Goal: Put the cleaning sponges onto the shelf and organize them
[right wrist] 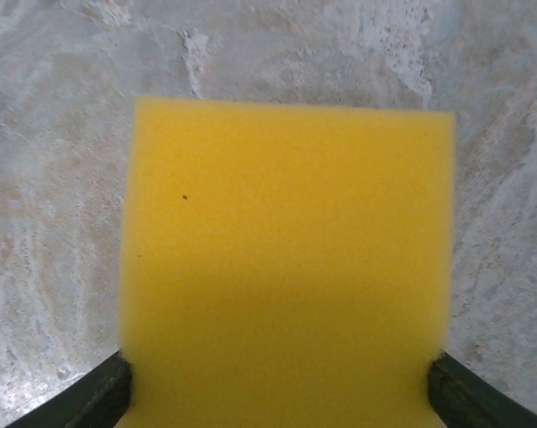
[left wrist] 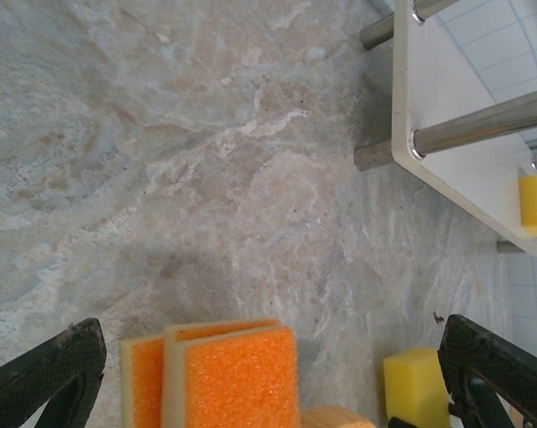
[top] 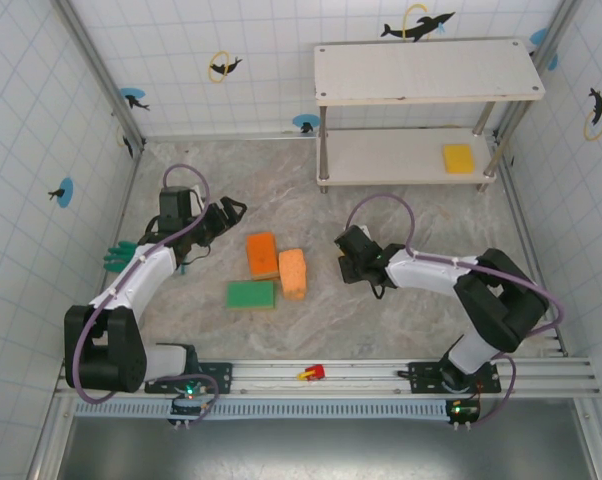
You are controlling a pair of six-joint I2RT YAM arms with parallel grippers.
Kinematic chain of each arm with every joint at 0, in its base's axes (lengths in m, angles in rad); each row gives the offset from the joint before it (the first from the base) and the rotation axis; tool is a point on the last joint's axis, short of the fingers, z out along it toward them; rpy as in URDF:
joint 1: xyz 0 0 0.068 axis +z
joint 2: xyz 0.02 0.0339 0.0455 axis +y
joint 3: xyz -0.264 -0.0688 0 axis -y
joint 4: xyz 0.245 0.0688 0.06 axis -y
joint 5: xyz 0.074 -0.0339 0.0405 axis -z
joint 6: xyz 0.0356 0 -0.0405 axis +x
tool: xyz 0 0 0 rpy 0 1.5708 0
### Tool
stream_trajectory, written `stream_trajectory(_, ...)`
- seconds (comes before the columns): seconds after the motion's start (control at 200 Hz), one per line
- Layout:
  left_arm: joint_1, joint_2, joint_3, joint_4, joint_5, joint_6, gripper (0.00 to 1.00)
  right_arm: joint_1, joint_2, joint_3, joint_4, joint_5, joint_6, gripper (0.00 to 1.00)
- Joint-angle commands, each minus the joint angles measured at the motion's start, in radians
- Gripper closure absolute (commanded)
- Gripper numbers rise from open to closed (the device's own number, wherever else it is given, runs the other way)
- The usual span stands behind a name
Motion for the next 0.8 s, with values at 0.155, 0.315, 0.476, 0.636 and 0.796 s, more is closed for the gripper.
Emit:
stream_trajectory(0.155, -0.001, -0.001, -0.004, 0.034, 0.029, -0.004, 0.03, -0.074, -0.092, 0.052, -0.039, 0.010, -0.085, 0.35)
stream_trajectory(0.315, -0.003, -0.004, -0.003, 0.024, 0.022, 0.005, 0.03, -0.206, -0.139, 0.090, -0.071, -0.045, -0.164, 0.36)
stream_trajectory(0.476, -0.002, -0.005, -0.020, 0.033, 0.018, 0.005, 0.03, -0.342, -0.142, 0.162, -0.092, -0.076, -0.252, 0.35)
stream_trajectory(0.636, -0.002, 0.003, -0.012, 0.033, 0.023, 0.013, 0.03, -0.456, -0.075, 0.277, -0.115, -0.086, -0.307, 0.35)
stream_trajectory(0.796, -0.002, 0.001, -0.011, 0.030, 0.026, 0.013, 0.03, -0.541, -0.003, 0.355, -0.062, -0.100, -0.340, 0.35)
